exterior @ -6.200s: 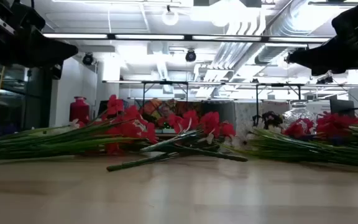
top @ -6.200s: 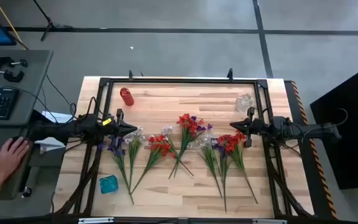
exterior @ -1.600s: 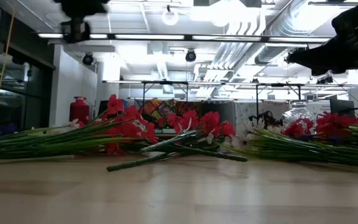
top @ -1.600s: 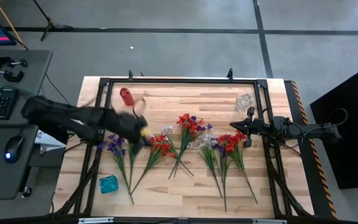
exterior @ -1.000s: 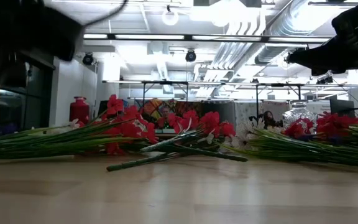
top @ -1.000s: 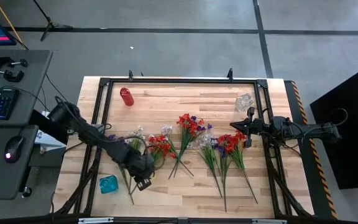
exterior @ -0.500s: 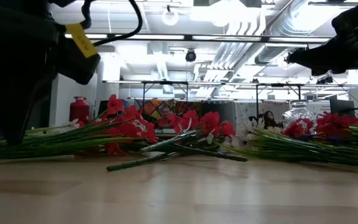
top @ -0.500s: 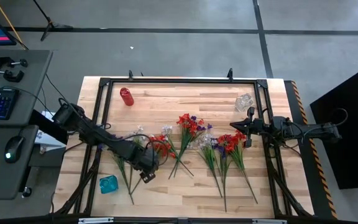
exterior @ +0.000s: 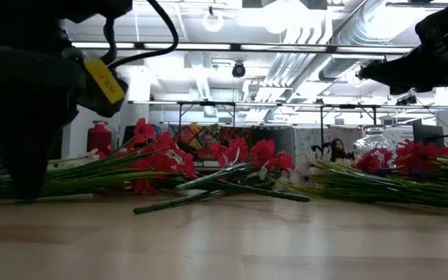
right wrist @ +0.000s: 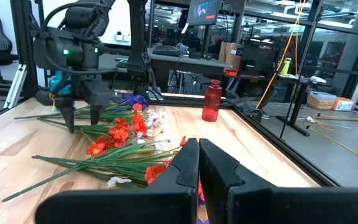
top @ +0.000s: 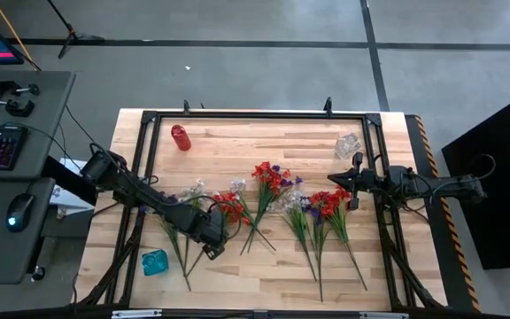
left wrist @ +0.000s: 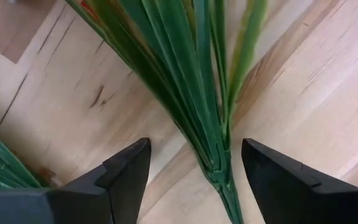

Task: Sort flowers into vase by color
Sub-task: Put the left red flowers into the red vase

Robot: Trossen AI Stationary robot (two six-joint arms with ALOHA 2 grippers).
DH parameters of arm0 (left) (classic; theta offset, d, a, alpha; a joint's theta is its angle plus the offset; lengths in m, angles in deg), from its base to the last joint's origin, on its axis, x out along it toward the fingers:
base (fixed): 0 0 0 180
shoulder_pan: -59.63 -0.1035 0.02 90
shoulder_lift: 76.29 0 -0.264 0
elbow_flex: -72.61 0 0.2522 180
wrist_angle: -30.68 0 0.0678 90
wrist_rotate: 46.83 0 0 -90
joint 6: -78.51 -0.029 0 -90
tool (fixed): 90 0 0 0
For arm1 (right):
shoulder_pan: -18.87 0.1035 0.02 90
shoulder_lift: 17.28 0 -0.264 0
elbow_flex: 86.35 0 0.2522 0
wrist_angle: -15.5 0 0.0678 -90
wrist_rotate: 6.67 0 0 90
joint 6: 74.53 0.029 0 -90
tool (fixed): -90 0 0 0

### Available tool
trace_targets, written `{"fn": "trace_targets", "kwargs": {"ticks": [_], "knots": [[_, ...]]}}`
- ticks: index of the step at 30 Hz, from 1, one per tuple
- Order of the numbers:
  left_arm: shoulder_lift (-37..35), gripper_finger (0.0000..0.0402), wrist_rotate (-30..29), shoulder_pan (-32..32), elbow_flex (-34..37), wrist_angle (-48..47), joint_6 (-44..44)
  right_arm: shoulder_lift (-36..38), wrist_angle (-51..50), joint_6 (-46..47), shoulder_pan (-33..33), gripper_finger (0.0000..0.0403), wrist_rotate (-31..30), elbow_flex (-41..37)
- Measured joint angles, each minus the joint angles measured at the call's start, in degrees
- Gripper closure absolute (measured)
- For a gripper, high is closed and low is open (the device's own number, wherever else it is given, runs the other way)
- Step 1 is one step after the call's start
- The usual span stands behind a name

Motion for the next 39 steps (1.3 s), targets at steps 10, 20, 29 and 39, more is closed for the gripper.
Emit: {"fn": "trace_targets", "kwargs": {"ticks": [10, 20, 29, 39], "knots": [[-2.1, 0.0366, -1.2, -0.9, 0.3, -4.7, -2.5, 0.0, 0.0, 0.0, 0.0, 0.0402, 0.0, 0.0], [-20.8, 0.0396, 4.9, -6.6, -1.9, -6.6, -8.0, 0.0, 0.0, 0.0, 0.0, 0.0402, 0.0, 0.0], [-36.7, 0.0397, -13.1, -13.1, -3.5, 2.4, -21.3, 0.0, 0.0, 0.0, 0.0, 0.0402, 0.0, 0.0], [-43.8, 0.0398, -56.3, -21.2, -1.2, 9.6, -50.0, 0.0, 0.0, 0.0, 0.0, 0.0402, 0.0, 0.0]]}}
